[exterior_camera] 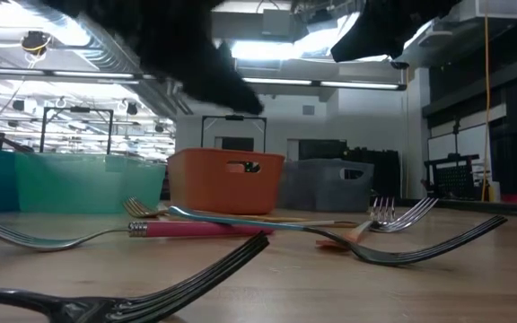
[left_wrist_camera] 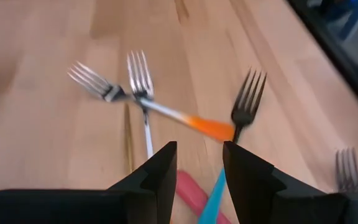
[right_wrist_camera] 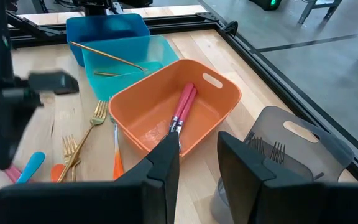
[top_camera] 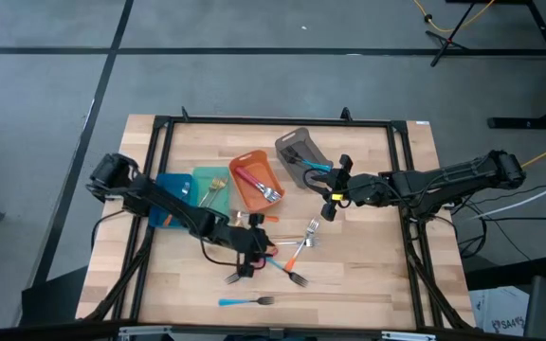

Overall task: Sort silverware by color (type)
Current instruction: Put the blue fork into the black bin

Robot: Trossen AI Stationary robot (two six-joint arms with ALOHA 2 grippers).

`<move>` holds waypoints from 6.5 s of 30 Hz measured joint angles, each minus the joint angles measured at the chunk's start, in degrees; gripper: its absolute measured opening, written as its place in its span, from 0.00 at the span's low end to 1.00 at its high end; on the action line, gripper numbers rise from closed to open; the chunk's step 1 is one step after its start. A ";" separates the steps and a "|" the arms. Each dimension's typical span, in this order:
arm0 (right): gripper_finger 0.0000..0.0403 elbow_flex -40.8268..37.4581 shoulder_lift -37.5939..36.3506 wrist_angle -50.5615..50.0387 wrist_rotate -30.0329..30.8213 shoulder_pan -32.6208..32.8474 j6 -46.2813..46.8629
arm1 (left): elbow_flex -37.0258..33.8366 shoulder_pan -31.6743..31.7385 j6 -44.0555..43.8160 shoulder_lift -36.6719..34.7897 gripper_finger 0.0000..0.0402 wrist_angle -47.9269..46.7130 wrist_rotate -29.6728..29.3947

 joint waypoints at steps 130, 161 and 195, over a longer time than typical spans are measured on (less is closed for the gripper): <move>0.25 0.02 -0.92 23.98 10.81 -0.89 3.41 | 9.86 17.48 19.42 4.52 0.04 43.37 -28.56; 0.02 0.01 -0.75 24.51 2.13 -4.93 4.54 | 9.86 16.03 22.47 4.58 0.04 43.32 -28.21; 0.00 0.00 -0.82 23.89 1.57 -4.97 -2.24 | 9.86 14.22 21.88 4.58 0.23 42.25 -33.74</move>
